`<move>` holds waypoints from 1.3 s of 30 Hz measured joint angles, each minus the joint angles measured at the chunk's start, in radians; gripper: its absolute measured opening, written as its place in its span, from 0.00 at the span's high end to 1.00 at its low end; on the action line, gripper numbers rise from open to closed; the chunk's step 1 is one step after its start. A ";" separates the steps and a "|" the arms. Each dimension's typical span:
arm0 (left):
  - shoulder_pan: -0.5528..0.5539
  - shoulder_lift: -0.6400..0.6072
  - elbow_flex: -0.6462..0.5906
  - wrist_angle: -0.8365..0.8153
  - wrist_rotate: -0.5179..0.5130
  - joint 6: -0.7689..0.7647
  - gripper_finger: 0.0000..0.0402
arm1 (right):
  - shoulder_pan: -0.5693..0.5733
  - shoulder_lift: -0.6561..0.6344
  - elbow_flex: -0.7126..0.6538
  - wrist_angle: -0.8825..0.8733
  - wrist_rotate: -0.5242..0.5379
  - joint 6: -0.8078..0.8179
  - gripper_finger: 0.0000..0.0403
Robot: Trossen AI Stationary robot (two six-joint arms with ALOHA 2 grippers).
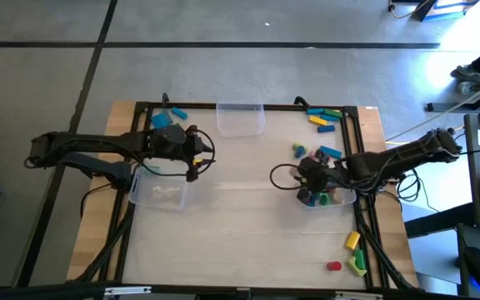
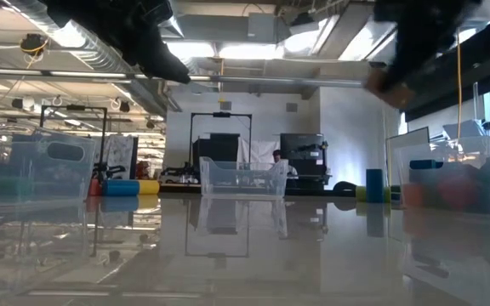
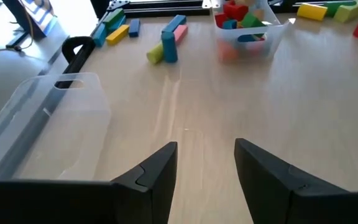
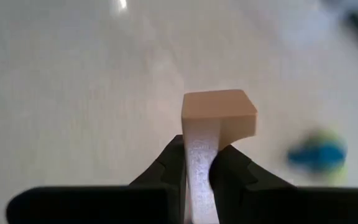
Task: Sort blocks by size
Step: Put the brown arch block into the bottom right transparent bin
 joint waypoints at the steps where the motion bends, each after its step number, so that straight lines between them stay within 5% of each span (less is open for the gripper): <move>1: -0.001 0.000 0.000 0.000 0.000 0.000 0.61 | 0.000 -0.003 0.000 -0.042 -0.038 0.044 0.88; 12: -0.001 0.000 0.000 0.003 0.000 -0.013 0.61 | 0.000 -0.014 -0.062 -0.394 -0.341 0.423 0.88; 27: -0.001 0.000 0.000 0.023 0.000 -0.001 0.61 | 0.000 -0.015 -0.108 -0.339 -0.342 0.427 0.86; 39: -0.001 0.000 0.000 0.023 0.000 -0.001 0.61 | -0.012 -0.015 -0.061 -0.370 -0.450 0.500 0.43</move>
